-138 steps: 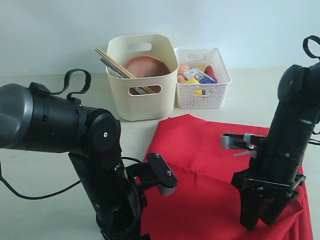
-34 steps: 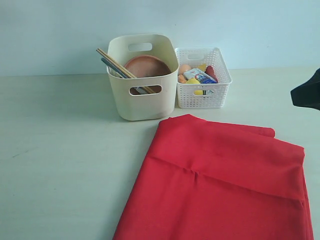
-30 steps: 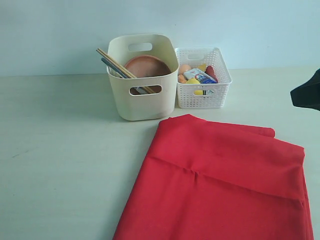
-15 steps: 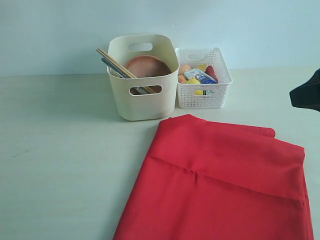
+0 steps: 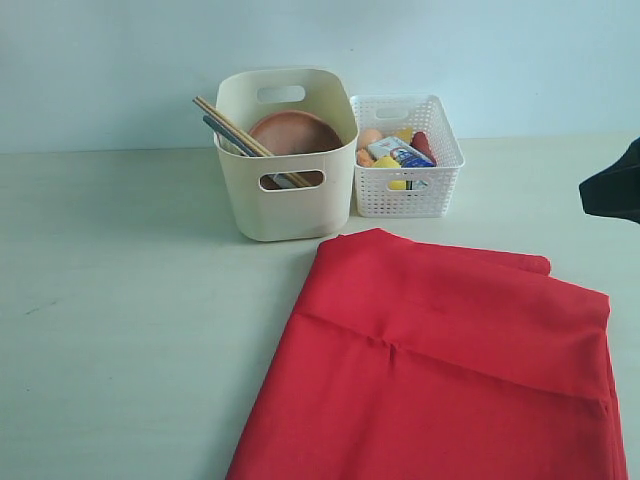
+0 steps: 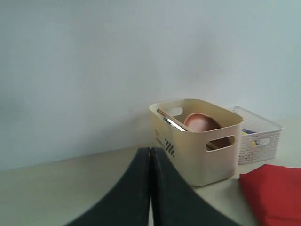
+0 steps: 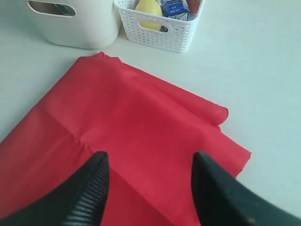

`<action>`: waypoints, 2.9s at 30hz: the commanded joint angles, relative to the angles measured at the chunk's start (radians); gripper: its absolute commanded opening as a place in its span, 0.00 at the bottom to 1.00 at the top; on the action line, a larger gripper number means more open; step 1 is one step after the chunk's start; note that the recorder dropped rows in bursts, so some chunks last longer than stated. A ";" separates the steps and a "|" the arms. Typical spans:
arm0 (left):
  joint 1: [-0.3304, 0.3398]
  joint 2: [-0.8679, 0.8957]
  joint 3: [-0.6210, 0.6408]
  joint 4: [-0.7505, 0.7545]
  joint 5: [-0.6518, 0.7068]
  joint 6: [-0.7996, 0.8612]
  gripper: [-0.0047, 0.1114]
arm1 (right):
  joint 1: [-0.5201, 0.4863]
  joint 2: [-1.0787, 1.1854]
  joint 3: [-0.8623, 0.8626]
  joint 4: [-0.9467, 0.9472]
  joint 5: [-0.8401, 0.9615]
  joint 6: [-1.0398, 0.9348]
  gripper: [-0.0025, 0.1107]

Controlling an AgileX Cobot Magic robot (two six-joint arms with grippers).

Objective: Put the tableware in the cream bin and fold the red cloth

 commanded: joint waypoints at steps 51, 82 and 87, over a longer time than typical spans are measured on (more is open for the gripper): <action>0.299 -0.042 0.151 0.047 0.211 0.002 0.04 | -0.290 0.637 0.020 0.237 -0.054 -0.150 0.56; 0.299 -0.042 0.151 0.047 0.211 0.002 0.04 | -0.440 0.883 0.008 0.531 -0.044 -0.490 0.69; 0.299 -0.042 0.151 0.047 0.211 0.002 0.04 | -0.440 0.890 0.008 0.735 0.018 -0.708 0.66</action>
